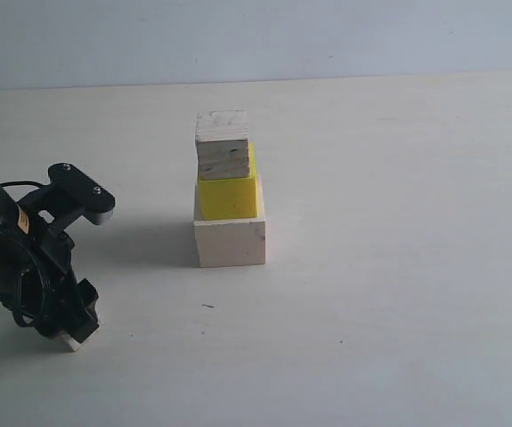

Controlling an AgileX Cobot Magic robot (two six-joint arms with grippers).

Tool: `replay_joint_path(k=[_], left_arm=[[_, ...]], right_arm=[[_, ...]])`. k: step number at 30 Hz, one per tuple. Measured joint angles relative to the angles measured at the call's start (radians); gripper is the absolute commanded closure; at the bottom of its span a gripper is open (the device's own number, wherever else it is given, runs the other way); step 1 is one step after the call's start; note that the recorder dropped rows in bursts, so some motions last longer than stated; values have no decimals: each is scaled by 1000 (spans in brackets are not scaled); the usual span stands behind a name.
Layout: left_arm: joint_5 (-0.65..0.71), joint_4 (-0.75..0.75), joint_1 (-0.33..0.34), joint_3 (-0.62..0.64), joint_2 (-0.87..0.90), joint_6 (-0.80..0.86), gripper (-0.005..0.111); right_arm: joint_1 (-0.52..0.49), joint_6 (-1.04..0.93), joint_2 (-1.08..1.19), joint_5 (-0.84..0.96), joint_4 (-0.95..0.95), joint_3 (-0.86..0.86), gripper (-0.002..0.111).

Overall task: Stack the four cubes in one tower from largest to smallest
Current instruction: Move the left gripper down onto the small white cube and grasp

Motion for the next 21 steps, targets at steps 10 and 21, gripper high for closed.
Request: replay_joint_path(k=[10, 21], left_arm=[[5, 0, 0, 0, 0, -4, 42], [7, -6, 0, -2, 0, -4, 42]], right_arm=[[0, 0, 0, -2, -20, 0, 108], [0, 0, 0, -2, -26, 0, 108]])
